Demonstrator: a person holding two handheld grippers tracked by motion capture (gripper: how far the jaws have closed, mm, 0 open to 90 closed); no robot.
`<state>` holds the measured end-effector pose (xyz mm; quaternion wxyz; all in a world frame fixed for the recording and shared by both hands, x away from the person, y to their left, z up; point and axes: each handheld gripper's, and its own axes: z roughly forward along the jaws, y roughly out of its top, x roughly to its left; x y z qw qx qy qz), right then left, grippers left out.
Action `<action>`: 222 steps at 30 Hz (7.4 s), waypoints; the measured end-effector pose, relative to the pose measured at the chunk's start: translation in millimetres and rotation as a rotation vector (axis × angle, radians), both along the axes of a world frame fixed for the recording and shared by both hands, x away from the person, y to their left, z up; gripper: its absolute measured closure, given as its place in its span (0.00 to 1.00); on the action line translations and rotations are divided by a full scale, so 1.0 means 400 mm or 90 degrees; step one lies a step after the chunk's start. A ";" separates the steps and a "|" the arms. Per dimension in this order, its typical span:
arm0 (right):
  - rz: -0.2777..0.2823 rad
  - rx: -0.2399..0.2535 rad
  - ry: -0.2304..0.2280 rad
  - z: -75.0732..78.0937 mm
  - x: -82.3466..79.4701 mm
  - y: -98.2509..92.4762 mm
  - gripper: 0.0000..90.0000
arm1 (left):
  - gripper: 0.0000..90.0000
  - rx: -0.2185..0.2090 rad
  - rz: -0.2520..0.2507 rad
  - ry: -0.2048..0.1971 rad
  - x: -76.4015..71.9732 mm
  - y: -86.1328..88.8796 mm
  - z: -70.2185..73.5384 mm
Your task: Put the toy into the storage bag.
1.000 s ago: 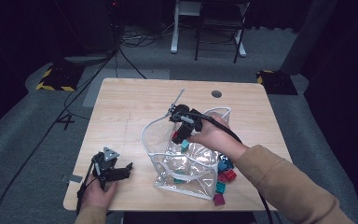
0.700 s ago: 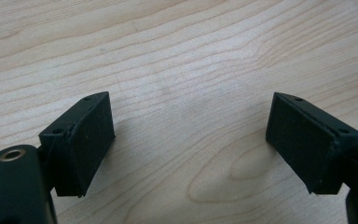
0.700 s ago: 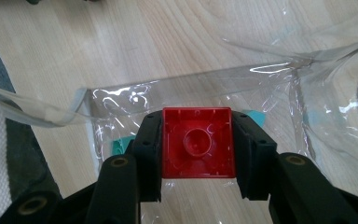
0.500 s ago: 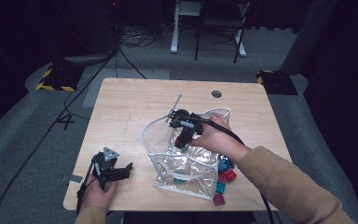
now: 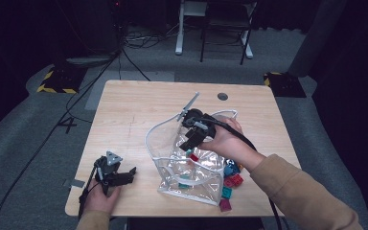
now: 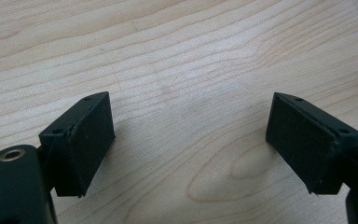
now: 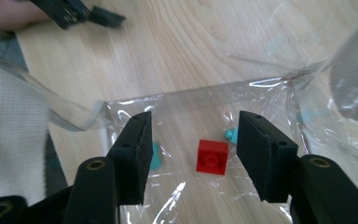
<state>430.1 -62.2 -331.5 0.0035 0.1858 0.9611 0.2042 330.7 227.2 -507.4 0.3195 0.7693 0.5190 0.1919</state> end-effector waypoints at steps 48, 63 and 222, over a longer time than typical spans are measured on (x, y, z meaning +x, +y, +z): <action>-0.211 0.265 -0.123 0.109 -0.102 -0.508 0.52 | 0.17 0.000 0.000 0.000 0.000 0.000 0.000; -0.259 0.226 -0.093 -0.050 -0.106 -0.540 0.51 | 0.17 0.000 0.000 0.000 0.000 0.000 0.000; -0.030 0.076 -0.056 0.104 0.015 -0.040 0.73 | 0.17 0.001 -0.002 0.000 0.003 0.000 0.000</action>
